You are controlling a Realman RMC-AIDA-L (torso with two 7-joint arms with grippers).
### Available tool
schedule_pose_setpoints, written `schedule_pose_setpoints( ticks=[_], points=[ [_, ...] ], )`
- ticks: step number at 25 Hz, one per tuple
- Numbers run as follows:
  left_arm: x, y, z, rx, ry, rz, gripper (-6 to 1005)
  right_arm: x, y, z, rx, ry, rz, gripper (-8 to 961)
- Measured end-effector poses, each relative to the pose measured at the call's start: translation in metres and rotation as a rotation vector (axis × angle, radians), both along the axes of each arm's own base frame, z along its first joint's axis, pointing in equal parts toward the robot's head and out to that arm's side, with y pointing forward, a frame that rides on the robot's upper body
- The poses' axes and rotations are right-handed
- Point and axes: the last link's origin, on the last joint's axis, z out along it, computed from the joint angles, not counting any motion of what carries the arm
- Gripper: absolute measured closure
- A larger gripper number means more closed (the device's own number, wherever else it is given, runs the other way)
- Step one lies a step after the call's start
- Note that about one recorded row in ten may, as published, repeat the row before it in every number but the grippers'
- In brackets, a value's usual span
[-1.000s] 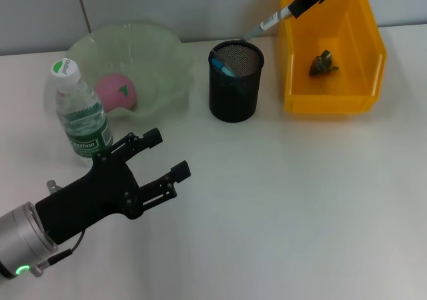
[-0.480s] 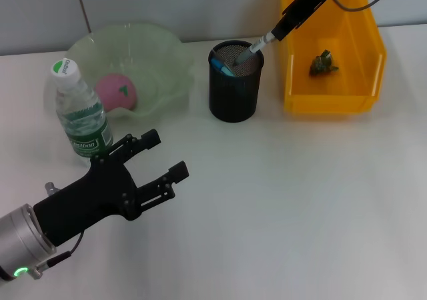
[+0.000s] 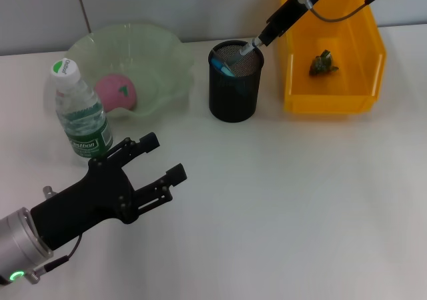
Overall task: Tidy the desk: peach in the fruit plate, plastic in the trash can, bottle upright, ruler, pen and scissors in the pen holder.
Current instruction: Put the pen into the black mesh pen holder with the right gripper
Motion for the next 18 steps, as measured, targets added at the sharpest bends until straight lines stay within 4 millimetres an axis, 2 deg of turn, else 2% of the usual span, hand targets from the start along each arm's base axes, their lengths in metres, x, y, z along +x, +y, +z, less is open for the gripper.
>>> schedule_pose_setpoints(
  ticks=[7,15,18],
  points=[
    [-0.004,-0.003,0.005,-0.002,-0.004,0.007,184,0.001,-0.001,-0.008,-0.011,-0.003,-0.011,714],
    [-0.005,-0.003,0.007,-0.001,-0.004,0.002,184,-0.006,-0.001,-0.011,0.026,0.017,0.005,520],
    [-0.008,-0.003,0.008,-0.001,0.011,0.008,185,-0.007,-0.008,-0.007,0.089,0.066,0.05,393]
  ],
)
